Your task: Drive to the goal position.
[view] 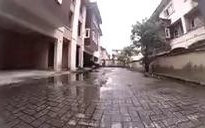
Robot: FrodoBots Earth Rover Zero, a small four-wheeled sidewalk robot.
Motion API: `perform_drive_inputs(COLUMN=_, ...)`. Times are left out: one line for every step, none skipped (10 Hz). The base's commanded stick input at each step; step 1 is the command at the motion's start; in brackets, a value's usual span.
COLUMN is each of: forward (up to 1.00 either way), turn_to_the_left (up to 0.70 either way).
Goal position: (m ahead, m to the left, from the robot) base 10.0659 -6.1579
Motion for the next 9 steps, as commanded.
perform_drive_inputs(forward=0.5, turn_to_the_left=0.0)
perform_drive_inputs(forward=0.5, turn_to_the_left=0.0)
perform_drive_inputs(forward=0.5, turn_to_the_left=0.0)
perform_drive_inputs(forward=0.5, turn_to_the_left=0.0)
perform_drive_inputs(forward=0.5, turn_to_the_left=0.0)
perform_drive_inputs(forward=0.5, turn_to_the_left=0.0)
perform_drive_inputs(forward=0.5, turn_to_the_left=0.0)
perform_drive_inputs(forward=0.5, turn_to_the_left=0.0)
perform_drive_inputs(forward=0.5, turn_to_the_left=0.0)
